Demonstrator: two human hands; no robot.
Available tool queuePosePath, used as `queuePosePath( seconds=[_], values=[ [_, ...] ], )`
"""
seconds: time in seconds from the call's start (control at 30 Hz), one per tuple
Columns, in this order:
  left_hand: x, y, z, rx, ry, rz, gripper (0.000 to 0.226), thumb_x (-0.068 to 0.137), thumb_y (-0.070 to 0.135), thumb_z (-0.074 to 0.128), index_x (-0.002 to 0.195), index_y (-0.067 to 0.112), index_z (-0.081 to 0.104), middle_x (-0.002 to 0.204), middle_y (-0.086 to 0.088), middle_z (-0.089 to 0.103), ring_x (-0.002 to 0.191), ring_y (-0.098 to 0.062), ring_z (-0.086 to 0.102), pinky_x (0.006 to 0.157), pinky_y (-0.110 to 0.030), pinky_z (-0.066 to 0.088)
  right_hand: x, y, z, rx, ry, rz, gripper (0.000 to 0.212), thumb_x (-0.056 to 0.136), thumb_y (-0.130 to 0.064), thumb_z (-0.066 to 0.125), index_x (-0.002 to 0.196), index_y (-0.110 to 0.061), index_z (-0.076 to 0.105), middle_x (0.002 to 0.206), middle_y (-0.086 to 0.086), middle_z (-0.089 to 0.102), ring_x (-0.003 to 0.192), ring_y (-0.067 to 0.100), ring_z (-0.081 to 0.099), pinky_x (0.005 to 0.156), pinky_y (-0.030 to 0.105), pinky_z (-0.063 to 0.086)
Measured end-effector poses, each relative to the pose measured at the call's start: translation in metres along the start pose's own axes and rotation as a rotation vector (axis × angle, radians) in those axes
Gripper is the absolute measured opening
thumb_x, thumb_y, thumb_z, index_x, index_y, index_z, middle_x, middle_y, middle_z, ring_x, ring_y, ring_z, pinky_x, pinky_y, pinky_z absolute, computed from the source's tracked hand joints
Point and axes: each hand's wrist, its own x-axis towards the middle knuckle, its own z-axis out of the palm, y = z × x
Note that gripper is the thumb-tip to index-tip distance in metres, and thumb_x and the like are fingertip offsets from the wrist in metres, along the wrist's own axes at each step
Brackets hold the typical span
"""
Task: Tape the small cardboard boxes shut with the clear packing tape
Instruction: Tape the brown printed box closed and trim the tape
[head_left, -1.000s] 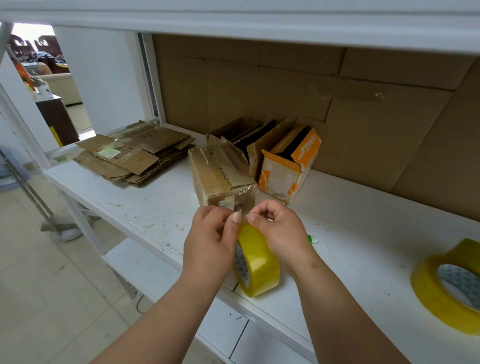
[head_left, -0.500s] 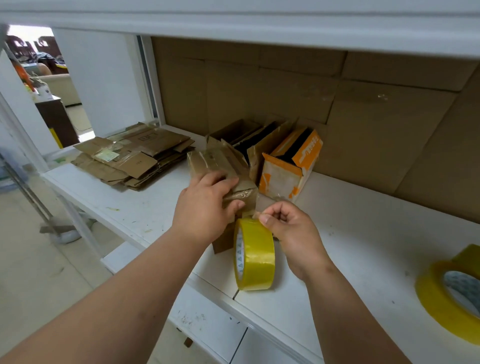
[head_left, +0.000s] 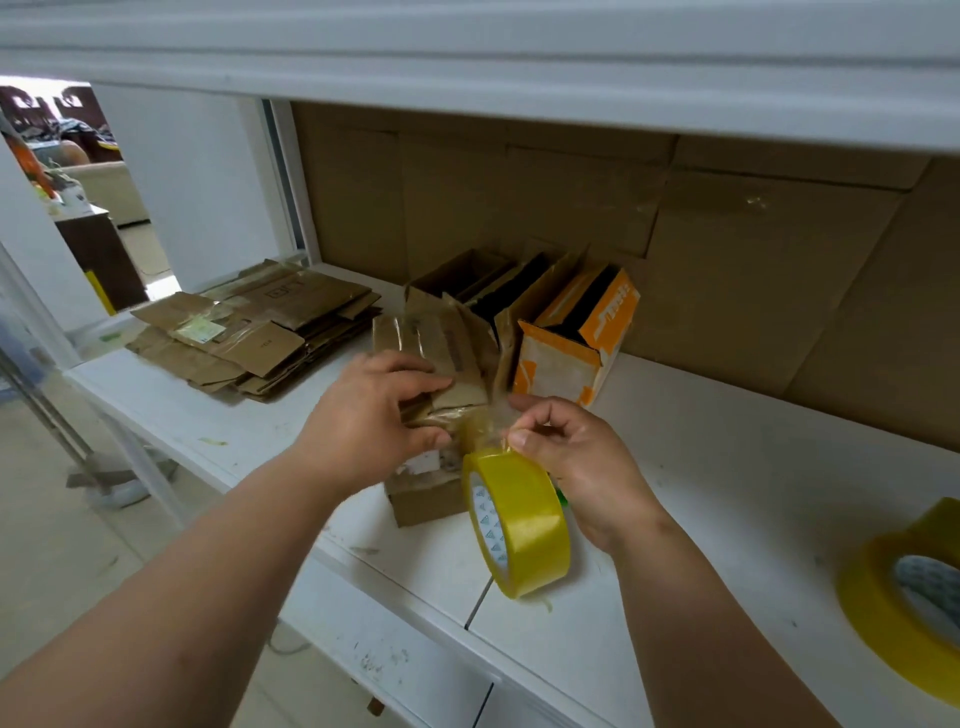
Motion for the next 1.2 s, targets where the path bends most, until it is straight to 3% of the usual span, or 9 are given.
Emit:
queuePosePath(
  seconds=[0.13, 0.33, 0.47, 0.57, 0.8, 0.9, 1.0, 1.1, 1.2],
  values=[
    [-0.005, -0.026, -0.03, -0.12, -0.141, -0.057, 0.055, 0.075, 0.023, 0.084, 0.125, 0.034, 0.063, 0.132, 0.021, 0.051, 0.117, 0.001, 0.047, 0.088, -0.007, 0.032, 0.001, -0.004, 0.014, 0.101, -0.159, 0.048, 0.02, 0.09, 0.002, 0.064, 0.078, -0.013, 0.065, 0.115, 0.001, 0.072, 0.107, 0.017, 0.069, 0.094, 0.036, 0.054],
    [-0.006, -0.045, -0.06, 0.031, -0.187, -0.162, 0.05, 0.077, 0.013, 0.079, 0.122, 0.029, 0.064, 0.134, 0.009, 0.057, 0.122, -0.013, 0.052, 0.103, -0.032, 0.041, 0.006, -0.006, 0.039, 0.158, -0.198, 0.06, 0.014, 0.092, 0.005, 0.059, 0.084, -0.007, 0.061, 0.108, 0.004, 0.075, 0.104, 0.019, 0.07, 0.094, 0.035, 0.054],
    [0.002, -0.031, -0.066, -0.048, -0.24, -0.311, 0.036, 0.084, 0.047, 0.067, 0.112, 0.027, 0.06, 0.118, 0.005, 0.053, 0.104, -0.017, 0.054, 0.085, -0.034, 0.047, 0.013, -0.013, 0.052, 0.291, -0.145, 0.108, 0.012, 0.094, 0.002, 0.056, 0.085, -0.006, 0.055, 0.098, 0.01, 0.076, 0.09, 0.02, 0.07, 0.086, 0.042, 0.055],
    [0.009, -0.023, -0.049, 0.088, -0.172, -0.341, 0.068, 0.072, 0.076, 0.062, 0.114, 0.024, 0.049, 0.115, 0.004, 0.045, 0.109, -0.021, 0.05, 0.085, -0.04, 0.049, 0.014, -0.015, 0.056, 0.33, -0.1, 0.11, 0.009, 0.092, 0.003, 0.057, 0.086, -0.004, 0.056, 0.089, 0.012, 0.076, 0.085, 0.02, 0.072, 0.081, 0.039, 0.058],
    [0.011, -0.064, -0.08, 0.133, -0.288, -0.203, 0.064, 0.083, 0.008, 0.065, 0.14, 0.032, 0.05, 0.134, 0.007, 0.052, 0.119, -0.016, 0.052, 0.093, -0.027, 0.045, 0.015, -0.005, 0.05, 0.442, 0.066, 0.095, 0.016, 0.09, 0.004, 0.058, 0.08, -0.008, 0.059, 0.102, 0.012, 0.075, 0.097, 0.022, 0.071, 0.079, 0.038, 0.059],
    [0.013, -0.089, -0.086, 0.175, -0.28, -0.056, 0.06, 0.082, -0.002, 0.063, 0.117, 0.046, 0.063, 0.133, 0.016, 0.056, 0.128, -0.015, 0.046, 0.114, -0.037, 0.034, 0.017, -0.002, 0.055, 0.339, 0.126, 0.104, 0.029, 0.087, 0.001, 0.064, 0.067, -0.019, 0.068, 0.122, 0.005, 0.068, 0.113, 0.028, 0.065, 0.095, 0.05, 0.053],
    [0.009, -0.098, -0.077, 0.128, -0.165, -0.087, 0.062, 0.081, -0.004, 0.064, 0.088, 0.057, 0.056, 0.122, 0.02, 0.057, 0.125, -0.019, 0.044, 0.112, -0.049, 0.033, 0.015, -0.006, 0.058, 0.264, 0.11, 0.128, 0.028, 0.088, 0.001, 0.066, 0.068, -0.018, 0.069, 0.126, 0.004, 0.065, 0.11, 0.027, 0.067, 0.097, 0.052, 0.052],
    [0.003, -0.096, -0.068, 0.114, -0.12, -0.142, 0.06, 0.088, 0.0, 0.052, 0.122, 0.049, 0.054, 0.133, 0.011, 0.052, 0.122, -0.018, 0.038, 0.107, -0.051, 0.037, 0.012, -0.013, 0.067, 0.248, 0.041, 0.16, 0.016, 0.089, 0.004, 0.063, 0.079, -0.008, 0.065, 0.124, 0.009, 0.066, 0.098, 0.016, 0.072, 0.087, 0.04, 0.058],
    [-0.001, -0.087, -0.058, 0.28, -0.194, -0.109, 0.053, 0.098, 0.037, 0.046, 0.147, 0.046, 0.03, 0.153, 0.015, 0.027, 0.136, -0.024, 0.025, 0.112, -0.053, 0.026, 0.012, -0.017, 0.078, 0.211, 0.031, 0.173, 0.015, 0.089, 0.006, 0.062, 0.08, -0.006, 0.063, 0.12, 0.011, 0.068, 0.095, 0.012, 0.072, 0.082, 0.034, 0.059]
  ],
)
